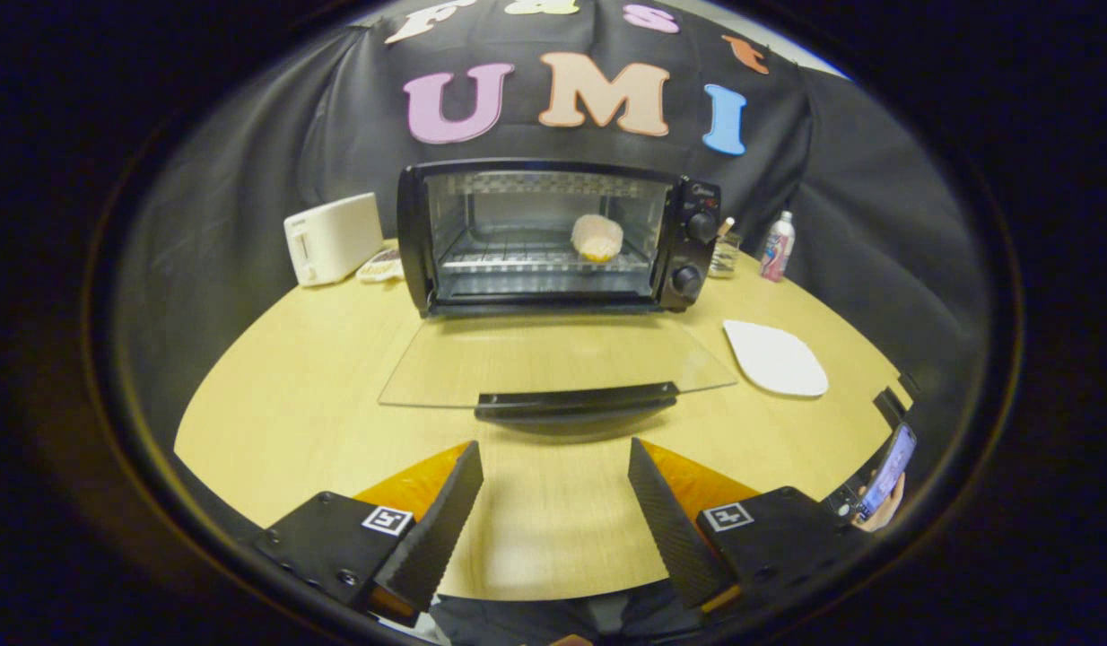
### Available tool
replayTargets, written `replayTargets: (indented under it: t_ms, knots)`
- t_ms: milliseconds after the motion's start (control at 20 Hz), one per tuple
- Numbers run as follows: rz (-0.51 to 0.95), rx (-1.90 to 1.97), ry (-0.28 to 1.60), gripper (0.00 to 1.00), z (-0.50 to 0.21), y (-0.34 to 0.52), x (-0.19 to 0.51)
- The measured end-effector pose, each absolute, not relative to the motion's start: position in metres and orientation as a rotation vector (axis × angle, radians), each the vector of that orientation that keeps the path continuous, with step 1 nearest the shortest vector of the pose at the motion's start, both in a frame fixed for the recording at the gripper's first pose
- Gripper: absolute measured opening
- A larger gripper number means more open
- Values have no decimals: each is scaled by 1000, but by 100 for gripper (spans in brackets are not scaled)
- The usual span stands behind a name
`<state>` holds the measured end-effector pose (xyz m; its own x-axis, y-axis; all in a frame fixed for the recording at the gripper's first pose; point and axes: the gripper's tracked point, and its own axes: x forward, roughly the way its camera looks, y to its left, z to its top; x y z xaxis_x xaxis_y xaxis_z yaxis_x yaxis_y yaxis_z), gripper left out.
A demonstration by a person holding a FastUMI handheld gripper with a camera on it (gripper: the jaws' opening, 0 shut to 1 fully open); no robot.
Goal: Open the toaster oven, put the food inside, and close the toaster oven door.
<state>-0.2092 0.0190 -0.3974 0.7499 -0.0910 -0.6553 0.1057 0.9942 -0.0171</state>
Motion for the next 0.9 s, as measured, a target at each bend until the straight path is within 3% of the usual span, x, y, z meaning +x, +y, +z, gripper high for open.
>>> replayTargets:
  t_ms: [550, 900]
  knots:
    - [-47, 64, 752, 100, -428, 31, -184]
    - [-125, 88, 765, 100, -429, 1, -172]
